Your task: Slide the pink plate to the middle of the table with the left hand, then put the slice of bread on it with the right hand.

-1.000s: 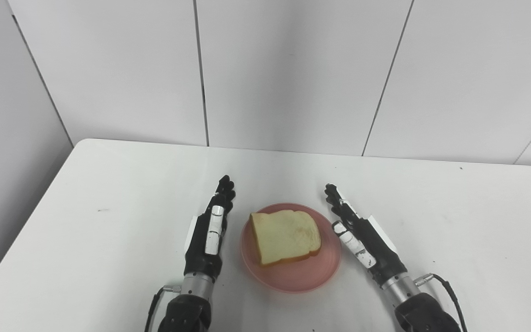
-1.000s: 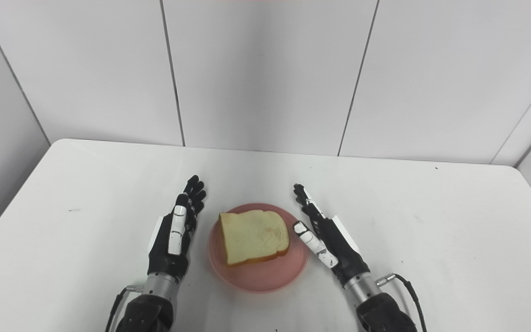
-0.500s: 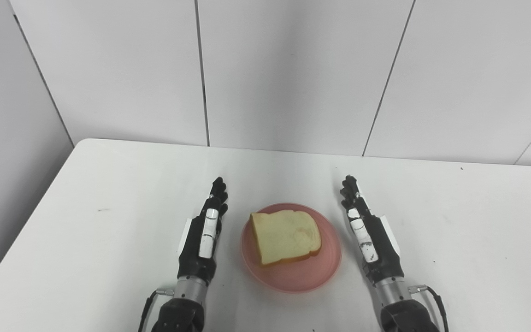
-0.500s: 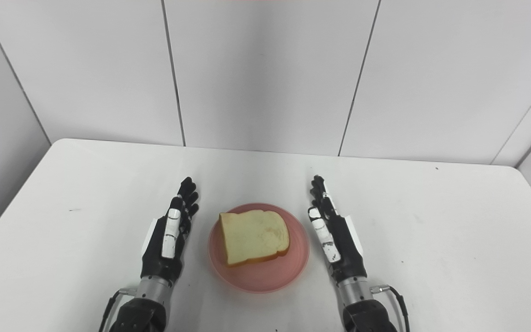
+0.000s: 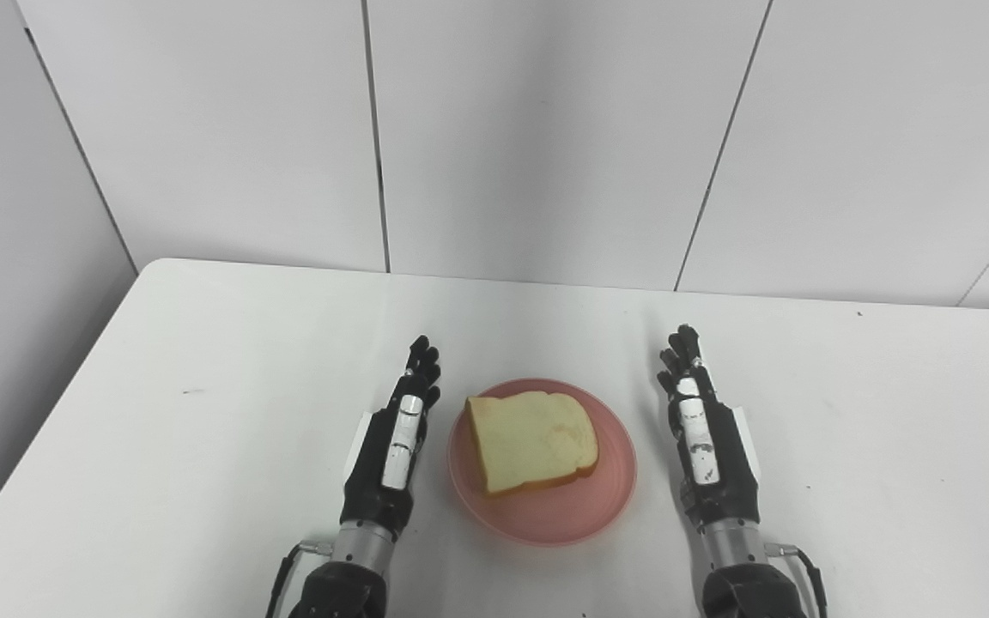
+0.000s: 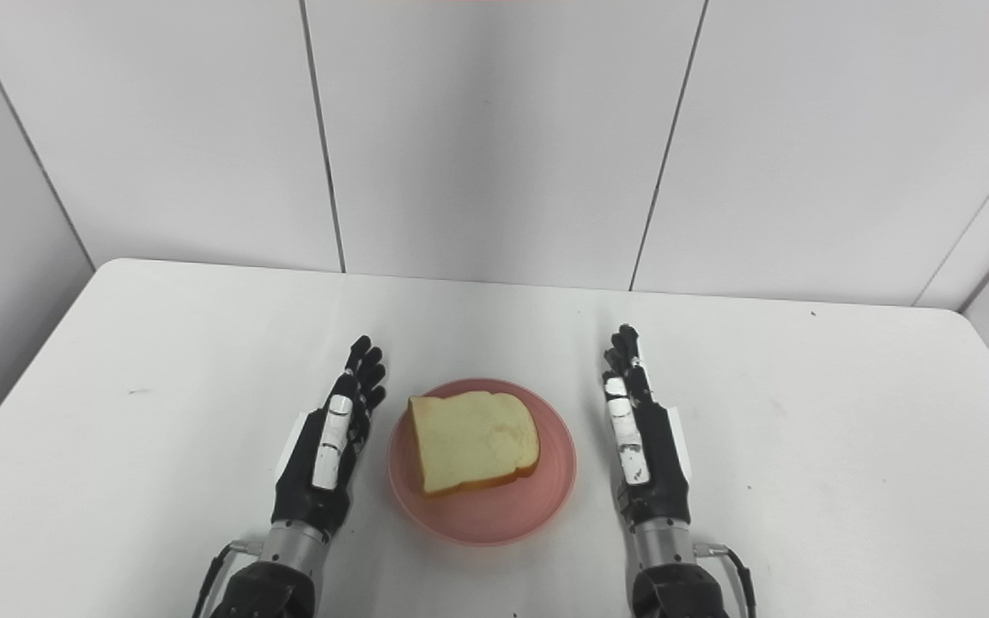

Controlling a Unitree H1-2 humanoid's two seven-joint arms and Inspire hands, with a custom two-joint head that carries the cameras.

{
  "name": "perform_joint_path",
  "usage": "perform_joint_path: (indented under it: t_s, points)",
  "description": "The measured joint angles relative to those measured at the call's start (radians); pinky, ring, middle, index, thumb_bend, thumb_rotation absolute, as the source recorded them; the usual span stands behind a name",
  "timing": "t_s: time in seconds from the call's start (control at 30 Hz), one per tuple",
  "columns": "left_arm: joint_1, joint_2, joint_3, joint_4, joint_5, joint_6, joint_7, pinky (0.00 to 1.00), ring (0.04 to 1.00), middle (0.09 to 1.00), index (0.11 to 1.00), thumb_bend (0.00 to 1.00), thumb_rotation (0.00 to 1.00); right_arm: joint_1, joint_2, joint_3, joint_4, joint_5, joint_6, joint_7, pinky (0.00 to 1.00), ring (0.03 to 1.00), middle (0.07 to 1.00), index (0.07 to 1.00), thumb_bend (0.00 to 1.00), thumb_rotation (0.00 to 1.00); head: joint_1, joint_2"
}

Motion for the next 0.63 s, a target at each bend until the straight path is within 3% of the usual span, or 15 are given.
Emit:
perform_joint_path:
  t_s: [0.2, 0.63]
  points:
    - [-0.002, -0.001, 0.0, 0.007, 0.0, -0.001, 0.0, 1.0, 1.0, 1.0, 1.0, 0.65, 1.0, 0.006, 0.004, 0.001, -0.006, 0.012, 0.039, 0.001, 1.0, 1.0, 1.0, 1.0, 0.64, 0.9, 0.005, -0.005]
    - [-0.012, -0.002, 0.005, 0.021, 0.0, -0.007, 0.0, 1.0, 1.0, 1.0, 1.0, 0.66, 1.0, 0.006, 0.001, 0.003, -0.005, 0.028, 0.056, 0.007, 1.0, 1.0, 1.0, 1.0, 0.61, 0.89, 0.009, -0.015]
